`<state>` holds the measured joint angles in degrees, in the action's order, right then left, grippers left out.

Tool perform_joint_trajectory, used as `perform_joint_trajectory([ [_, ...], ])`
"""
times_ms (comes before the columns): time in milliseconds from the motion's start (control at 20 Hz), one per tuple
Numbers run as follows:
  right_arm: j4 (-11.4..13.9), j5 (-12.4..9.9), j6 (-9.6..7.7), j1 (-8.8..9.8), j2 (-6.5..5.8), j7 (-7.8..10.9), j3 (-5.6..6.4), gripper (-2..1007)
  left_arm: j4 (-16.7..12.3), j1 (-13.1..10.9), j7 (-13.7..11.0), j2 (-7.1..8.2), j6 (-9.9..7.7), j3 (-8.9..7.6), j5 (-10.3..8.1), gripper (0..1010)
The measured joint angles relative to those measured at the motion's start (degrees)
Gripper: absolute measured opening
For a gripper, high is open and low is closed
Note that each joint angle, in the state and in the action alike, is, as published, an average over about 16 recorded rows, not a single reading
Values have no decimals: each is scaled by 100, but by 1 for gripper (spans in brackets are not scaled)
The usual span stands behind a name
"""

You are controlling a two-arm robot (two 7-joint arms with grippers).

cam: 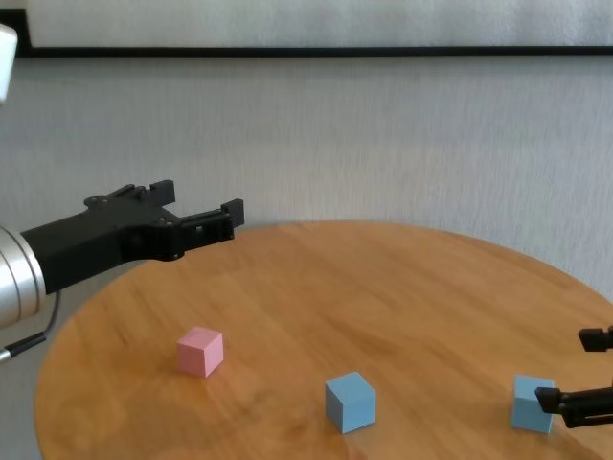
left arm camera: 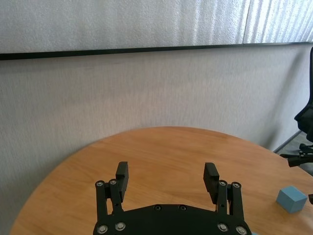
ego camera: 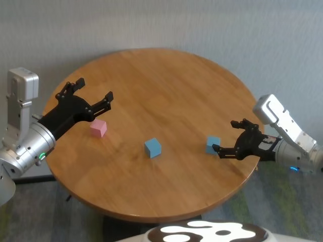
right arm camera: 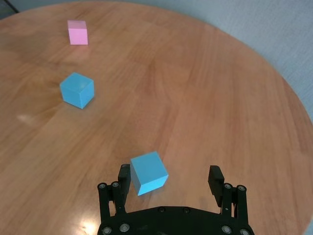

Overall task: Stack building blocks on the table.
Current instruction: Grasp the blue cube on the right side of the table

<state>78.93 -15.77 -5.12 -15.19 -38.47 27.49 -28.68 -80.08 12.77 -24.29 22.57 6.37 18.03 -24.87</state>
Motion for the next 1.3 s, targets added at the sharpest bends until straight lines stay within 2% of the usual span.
perform_joint_trajectory([
  [200,-66,12,-77,-46,70,124,-3,1005,0,0,0,0,0,0,0,1002],
  [850,-462,202,-45,-243,403,425,-82,1005,0,0,0,0,0,0,0,1001],
  [1300,-718,256,-34,-329,608,534,-23,1005,0,0,0,0,0,0,0,1001],
])
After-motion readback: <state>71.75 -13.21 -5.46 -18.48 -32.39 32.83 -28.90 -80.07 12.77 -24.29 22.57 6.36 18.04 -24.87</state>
